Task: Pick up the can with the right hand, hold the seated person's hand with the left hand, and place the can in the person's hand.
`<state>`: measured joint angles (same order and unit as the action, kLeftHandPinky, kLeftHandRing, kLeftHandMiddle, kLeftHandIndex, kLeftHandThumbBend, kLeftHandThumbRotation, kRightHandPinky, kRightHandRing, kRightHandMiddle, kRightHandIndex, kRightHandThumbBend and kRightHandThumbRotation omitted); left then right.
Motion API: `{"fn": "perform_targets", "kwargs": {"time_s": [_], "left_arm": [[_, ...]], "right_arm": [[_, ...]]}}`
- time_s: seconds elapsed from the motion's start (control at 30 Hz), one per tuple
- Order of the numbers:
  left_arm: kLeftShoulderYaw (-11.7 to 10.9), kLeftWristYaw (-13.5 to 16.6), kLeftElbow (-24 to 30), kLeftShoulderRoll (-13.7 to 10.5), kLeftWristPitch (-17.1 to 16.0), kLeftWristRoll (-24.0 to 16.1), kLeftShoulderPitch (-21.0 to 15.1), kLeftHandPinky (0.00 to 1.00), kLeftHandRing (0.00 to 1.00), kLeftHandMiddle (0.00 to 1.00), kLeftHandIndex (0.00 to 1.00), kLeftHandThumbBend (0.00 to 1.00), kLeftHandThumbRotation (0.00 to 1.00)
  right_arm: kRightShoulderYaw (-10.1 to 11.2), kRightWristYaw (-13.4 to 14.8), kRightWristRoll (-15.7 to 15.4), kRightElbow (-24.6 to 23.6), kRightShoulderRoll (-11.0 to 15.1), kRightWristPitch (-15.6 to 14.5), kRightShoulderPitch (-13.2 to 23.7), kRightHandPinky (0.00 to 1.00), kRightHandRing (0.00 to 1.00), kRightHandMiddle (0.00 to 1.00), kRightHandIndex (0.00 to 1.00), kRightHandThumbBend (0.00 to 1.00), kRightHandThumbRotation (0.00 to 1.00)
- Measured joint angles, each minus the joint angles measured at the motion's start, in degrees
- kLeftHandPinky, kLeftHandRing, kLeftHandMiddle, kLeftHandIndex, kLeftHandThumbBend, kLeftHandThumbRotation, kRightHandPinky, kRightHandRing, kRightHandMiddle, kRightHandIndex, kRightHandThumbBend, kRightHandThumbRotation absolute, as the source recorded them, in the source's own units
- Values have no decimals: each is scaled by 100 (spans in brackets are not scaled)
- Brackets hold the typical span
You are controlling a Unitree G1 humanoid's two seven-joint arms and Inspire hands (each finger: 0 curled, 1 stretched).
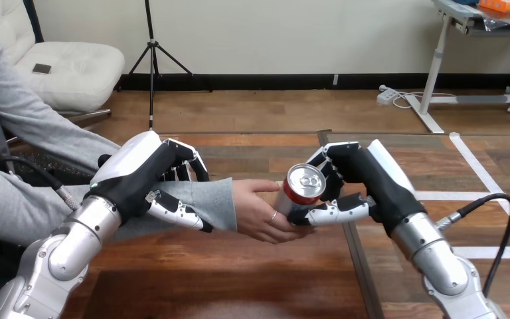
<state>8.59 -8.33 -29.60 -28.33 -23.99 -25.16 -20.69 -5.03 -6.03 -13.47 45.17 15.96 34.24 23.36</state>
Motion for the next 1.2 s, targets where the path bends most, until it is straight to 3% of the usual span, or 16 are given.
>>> {"fn": "perform_targets", "kwargs": {"time_s": [1.2], "left_arm": [[2,-25,-1,5,32,1,9,18,22,29,44,79,0]], "right_arm": [[12,-191,58,-1,-69,1,125,23,27,36,42,77,0]]}}
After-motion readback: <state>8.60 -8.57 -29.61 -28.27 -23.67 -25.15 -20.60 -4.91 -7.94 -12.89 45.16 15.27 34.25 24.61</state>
